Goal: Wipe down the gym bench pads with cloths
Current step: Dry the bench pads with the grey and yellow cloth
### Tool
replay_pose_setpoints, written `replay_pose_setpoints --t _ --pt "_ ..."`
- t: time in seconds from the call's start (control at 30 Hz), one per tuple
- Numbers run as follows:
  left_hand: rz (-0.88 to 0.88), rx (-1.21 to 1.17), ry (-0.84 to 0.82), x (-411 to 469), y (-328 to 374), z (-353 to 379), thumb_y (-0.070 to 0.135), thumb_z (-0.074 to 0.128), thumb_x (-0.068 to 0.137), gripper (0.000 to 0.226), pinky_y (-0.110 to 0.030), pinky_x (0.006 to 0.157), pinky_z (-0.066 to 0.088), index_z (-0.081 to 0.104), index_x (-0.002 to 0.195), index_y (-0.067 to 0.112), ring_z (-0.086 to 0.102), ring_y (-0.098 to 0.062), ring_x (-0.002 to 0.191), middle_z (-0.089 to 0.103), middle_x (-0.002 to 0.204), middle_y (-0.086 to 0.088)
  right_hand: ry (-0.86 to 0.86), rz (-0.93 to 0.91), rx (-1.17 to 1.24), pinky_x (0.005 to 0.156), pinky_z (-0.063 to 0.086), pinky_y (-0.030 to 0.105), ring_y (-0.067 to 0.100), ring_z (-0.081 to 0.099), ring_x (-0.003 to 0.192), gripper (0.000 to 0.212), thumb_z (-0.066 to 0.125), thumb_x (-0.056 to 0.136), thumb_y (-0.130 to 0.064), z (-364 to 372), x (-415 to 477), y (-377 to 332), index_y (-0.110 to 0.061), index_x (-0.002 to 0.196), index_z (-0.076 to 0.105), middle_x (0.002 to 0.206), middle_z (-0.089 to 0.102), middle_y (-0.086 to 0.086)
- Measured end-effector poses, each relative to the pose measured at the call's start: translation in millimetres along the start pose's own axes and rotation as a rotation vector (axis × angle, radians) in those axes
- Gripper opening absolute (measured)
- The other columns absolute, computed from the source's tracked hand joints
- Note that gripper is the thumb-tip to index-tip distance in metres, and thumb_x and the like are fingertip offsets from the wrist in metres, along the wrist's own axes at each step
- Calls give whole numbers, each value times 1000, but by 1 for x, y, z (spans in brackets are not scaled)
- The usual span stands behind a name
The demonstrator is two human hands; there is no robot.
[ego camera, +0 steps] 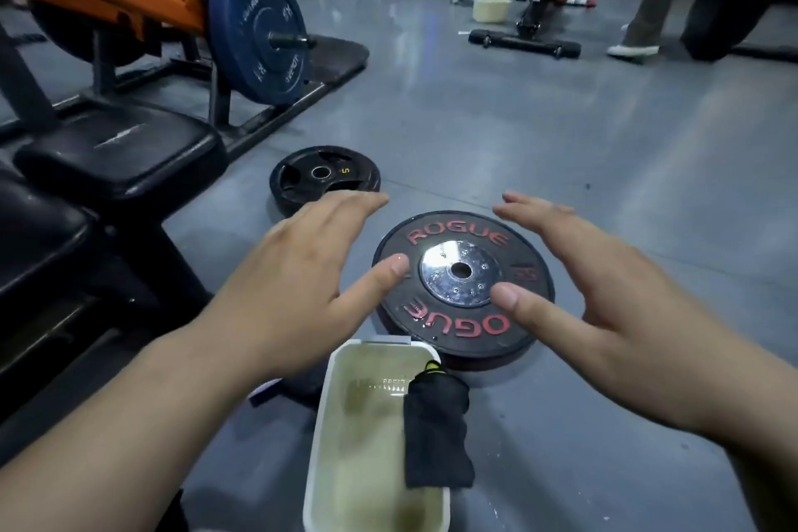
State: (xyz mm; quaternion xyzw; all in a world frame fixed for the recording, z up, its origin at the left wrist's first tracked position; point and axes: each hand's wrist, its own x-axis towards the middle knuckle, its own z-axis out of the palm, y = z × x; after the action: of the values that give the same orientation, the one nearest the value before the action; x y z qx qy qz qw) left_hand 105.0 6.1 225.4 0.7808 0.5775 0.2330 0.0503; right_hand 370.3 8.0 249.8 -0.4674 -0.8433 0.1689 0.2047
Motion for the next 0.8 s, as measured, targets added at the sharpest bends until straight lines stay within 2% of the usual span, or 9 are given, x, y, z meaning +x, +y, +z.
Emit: replay_pose_setpoints --t 0.07,0.2,0.27,0.37,0.43,0.53,0.67,0.73,0.8 --pt "-27 6 -34 -7 -11 9 69 28 88 72 -3 97 14 36 148 31 30 2 130 39 149 14 -7 3 26 94 28 3 -17 26 134 67 39 83 -73 12 3 5 -47 144 29 151 28 -32" --pt "-79 11 -99 -19 -34 32 63 33 92 68 -28 108 30 40 146 23 40 -11 133 46 147 6 -51 35 61 87 26 -6 -21 34 120 66 44 85 -70 40 12 19 -47 145 28 149 32 -28" --pt "-115 11 -139 -26 -45 45 61 36 93 66 -35 110 32 40 146 22 42 -15 132 46 146 4 -80 47 48 98 24 0 -14 33 129 69 44 85 -71 58 17 29 -46 146 25 153 29 -25" --pt "-161 1 -236 -36 -54 69 64 32 91 69 -43 113 31 38 147 24 42 -16 131 45 146 6 -144 94 16 113 26 23 1 25 143 83 48 79 -73 89 21 48 -37 150 24 157 26 -17" --pt "-172 -10 -315 -43 -56 86 68 29 88 73 -48 115 27 34 148 27 40 -16 132 42 146 8 -194 123 18 113 25 24 4 23 145 88 59 78 -67 111 23 62 -33 151 25 158 26 -13" --pt "-184 -13 -420 -50 -58 110 76 21 81 85 -44 119 18 24 153 31 30 -14 140 35 152 9 -271 159 38 118 22 29 9 21 147 98 74 72 -60 145 25 88 -28 152 26 160 26 -6" --pt "-141 46 -513 -48 -57 140 81 17 79 91 -52 120 15 15 155 31 26 -15 144 30 156 5 -354 248 86 118 24 32 12 25 145 112 84 62 -58 181 26 123 -29 152 25 158 28 -4" --pt "-105 50 -527 -35 -53 157 79 25 84 88 -53 120 17 16 155 29 28 -16 144 31 157 3 -371 287 118 118 27 35 12 26 145 117 86 57 -60 193 23 138 -29 152 25 158 28 -4" --pt "-97 12 -512 -23 -48 175 72 39 89 82 -50 118 20 22 154 25 32 -18 142 35 155 2 -393 304 136 117 28 32 10 26 145 119 87 54 -60 203 19 149 -29 151 26 157 29 -6"
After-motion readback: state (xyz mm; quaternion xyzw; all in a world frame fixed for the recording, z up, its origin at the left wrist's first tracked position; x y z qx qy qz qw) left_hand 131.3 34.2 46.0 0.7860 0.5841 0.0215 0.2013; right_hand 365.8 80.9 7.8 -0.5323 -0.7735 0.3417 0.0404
